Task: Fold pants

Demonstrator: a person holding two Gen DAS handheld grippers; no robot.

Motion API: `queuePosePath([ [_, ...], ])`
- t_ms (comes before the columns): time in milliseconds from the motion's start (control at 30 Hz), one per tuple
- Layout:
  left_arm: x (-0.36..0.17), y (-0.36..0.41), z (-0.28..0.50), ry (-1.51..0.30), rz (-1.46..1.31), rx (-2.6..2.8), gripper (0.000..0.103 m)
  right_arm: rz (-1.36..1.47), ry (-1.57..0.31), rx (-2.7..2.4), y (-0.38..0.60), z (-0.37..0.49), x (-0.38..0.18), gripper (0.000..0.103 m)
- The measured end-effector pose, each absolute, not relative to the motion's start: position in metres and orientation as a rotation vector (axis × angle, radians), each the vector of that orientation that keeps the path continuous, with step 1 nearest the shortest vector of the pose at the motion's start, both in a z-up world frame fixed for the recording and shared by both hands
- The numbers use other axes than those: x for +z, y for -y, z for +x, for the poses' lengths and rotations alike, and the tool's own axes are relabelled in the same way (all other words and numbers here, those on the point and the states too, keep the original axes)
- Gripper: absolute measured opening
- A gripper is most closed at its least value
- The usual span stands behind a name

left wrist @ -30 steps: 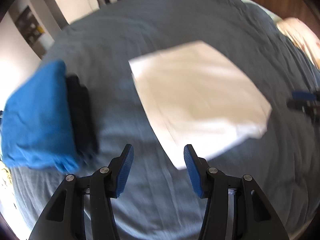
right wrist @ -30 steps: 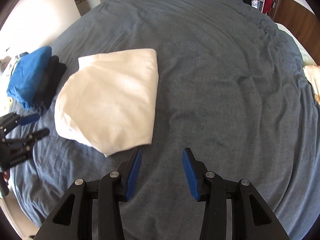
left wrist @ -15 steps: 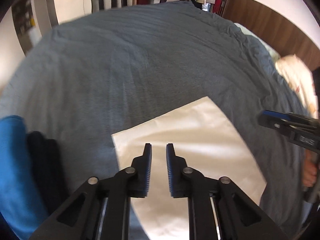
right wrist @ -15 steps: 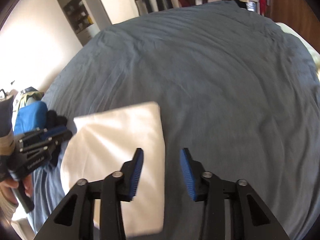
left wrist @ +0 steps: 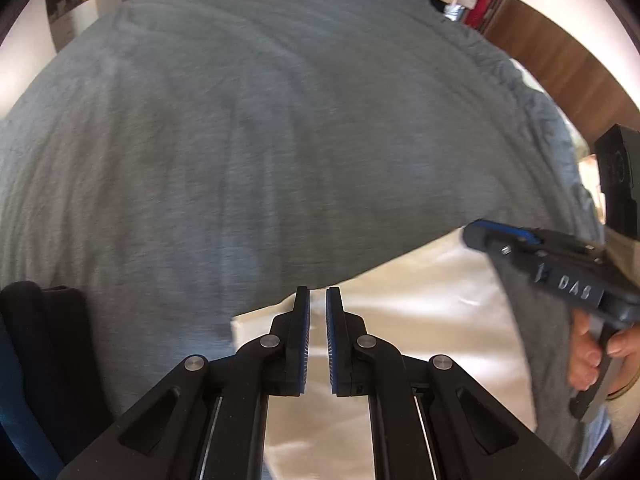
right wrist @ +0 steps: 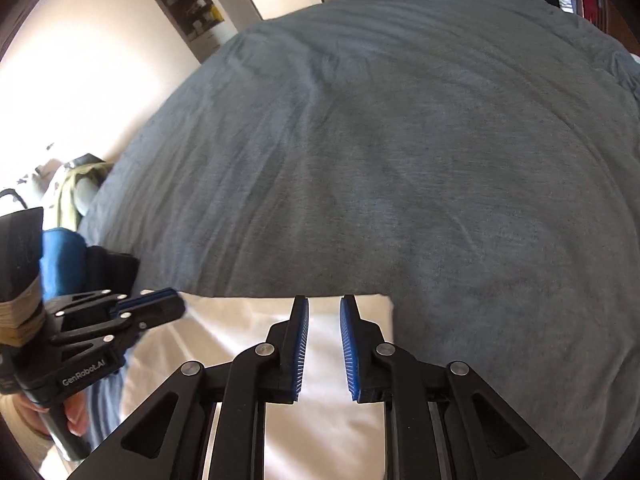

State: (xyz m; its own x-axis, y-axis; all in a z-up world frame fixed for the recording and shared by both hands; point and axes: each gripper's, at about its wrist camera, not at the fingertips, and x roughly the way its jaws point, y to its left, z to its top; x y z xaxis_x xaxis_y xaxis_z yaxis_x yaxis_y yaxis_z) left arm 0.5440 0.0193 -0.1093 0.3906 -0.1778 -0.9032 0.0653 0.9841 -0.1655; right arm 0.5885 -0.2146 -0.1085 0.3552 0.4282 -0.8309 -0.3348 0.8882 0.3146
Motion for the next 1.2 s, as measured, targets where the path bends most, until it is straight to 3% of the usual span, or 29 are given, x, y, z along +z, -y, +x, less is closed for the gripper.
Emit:
queuePosePath([
  [300,-0.102,-0.043,0.528,-1.146,0.014,0.074,0.010,0.035,-1.123,0.289,0.236,0.603,-0.125,0.018],
  [400,-0.074,-0.035,0.507,-1.084,0.043,0.057,0.016,0.031,-1.101,0.256,0.244,0.590,-0.110,0.019],
  [433,-0.067,-0.033,0.500,-1.074,0.053,0.045,0.023,0.027,-1.087,0.261,0.244,0.582,-0.102,0.020],
  [467,-0.060,-0.030,0.491,-1.065,0.058,0.024,0.031,0.022,-1.068,0.281,0.243,0.571,-0.092,0.021],
  [533,-0.050,-0.025,0.473,-1.060,0.054,-0.007,0.037,0.023,-1.046,0.312,0.248,0.554,-0.077,0.039],
  [633,-0.048,-0.026,0.451,-1.072,0.027,-0.030,0.042,0.035,-1.018,0.339,0.252,0.526,-0.063,0.046],
  [833,-0.066,-0.030,0.425,-1.096,-0.093,-0.003,0.047,0.040,-1.065,0.341,0.255,0.493,-0.069,0.046],
  [933,-0.070,-0.029,0.419,-1.072,-0.146,0.006,0.054,0.066,-1.088,0.334,0.259,0.486,-0.078,0.046],
  [1200,-0.072,-0.031,0.401,-1.014,-0.264,0.061,0.057,0.158,-1.150,0.266,0.274,0.473,-0.082,0.046],
])
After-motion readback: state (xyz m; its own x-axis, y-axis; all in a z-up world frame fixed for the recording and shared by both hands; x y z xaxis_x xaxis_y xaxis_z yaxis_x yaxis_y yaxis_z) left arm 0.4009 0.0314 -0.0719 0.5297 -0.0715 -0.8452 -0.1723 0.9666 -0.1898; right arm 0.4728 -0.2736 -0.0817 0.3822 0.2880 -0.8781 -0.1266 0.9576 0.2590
